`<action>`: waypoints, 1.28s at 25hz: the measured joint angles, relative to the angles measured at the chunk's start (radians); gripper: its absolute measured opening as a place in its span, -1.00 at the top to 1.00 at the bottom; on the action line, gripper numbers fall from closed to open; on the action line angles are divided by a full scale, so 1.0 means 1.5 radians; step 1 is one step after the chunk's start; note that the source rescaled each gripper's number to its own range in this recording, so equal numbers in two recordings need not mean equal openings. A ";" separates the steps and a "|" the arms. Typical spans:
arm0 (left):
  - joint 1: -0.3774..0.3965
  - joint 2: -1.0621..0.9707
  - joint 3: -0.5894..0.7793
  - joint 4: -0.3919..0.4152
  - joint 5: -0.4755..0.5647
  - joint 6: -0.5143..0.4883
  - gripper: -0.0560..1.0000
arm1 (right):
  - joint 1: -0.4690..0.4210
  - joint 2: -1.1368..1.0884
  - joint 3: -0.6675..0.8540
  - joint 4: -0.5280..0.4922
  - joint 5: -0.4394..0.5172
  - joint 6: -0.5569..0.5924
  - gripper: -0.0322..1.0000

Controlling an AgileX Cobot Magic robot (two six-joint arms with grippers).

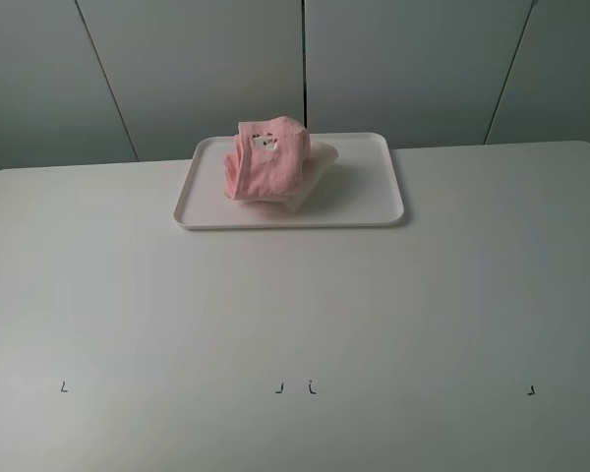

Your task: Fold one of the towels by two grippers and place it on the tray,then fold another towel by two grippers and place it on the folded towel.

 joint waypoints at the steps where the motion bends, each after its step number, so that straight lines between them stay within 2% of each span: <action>1: 0.000 -0.017 0.003 0.010 0.016 -0.006 -0.98 | 0.000 -0.015 0.003 0.000 0.005 0.000 -1.00; 6: 0.000 -0.109 0.006 0.063 0.076 -0.061 -0.98 | 0.000 -0.074 0.026 0.000 0.009 0.000 -1.00; 13: 0.000 -0.208 0.010 0.071 0.110 -0.084 -0.98 | 0.000 -0.127 0.102 0.000 0.001 0.000 -1.00; 24: 0.000 -0.216 0.033 0.076 0.091 -0.072 -0.98 | 0.000 -0.138 0.121 0.004 -0.009 -0.007 -1.00; 32: 0.001 -0.216 0.036 0.076 0.086 -0.069 -0.98 | 0.000 -0.228 0.121 0.017 -0.012 -0.014 -1.00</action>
